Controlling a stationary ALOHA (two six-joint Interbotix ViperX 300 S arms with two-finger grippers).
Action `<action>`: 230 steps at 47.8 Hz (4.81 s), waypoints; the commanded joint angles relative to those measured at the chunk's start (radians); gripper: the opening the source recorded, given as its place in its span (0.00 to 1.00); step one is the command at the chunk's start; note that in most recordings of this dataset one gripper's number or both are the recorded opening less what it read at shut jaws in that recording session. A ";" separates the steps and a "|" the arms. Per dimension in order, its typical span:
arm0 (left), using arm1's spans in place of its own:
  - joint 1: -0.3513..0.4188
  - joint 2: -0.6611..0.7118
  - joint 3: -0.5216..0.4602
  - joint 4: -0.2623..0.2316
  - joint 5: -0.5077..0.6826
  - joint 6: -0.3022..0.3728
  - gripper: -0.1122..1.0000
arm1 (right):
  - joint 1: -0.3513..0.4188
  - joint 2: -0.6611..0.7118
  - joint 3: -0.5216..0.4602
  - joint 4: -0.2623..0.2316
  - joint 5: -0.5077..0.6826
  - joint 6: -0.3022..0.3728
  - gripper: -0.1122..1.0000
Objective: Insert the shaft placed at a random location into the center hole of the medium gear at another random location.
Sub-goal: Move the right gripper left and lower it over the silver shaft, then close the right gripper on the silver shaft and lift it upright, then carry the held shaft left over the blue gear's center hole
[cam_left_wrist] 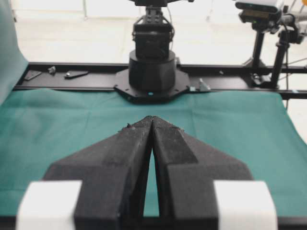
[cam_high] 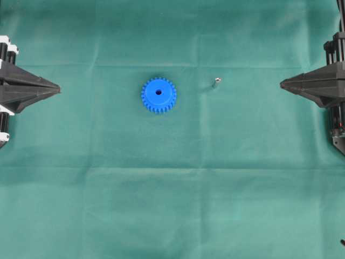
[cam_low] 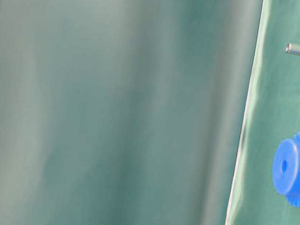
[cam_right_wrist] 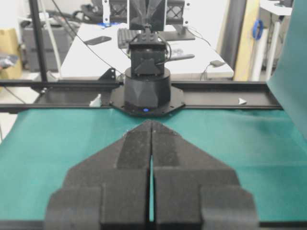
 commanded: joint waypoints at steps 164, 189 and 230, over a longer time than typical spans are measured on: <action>-0.009 0.005 -0.034 0.011 0.038 -0.009 0.10 | -0.272 0.669 -0.109 0.009 -0.080 -0.031 0.22; -0.009 0.011 -0.035 0.011 0.037 -0.008 0.10 | -0.222 0.785 -0.230 0.009 -0.097 -0.028 0.22; -0.009 0.008 -0.037 0.009 0.038 -0.008 0.10 | -0.130 1.034 -0.572 0.005 -0.003 -0.032 0.22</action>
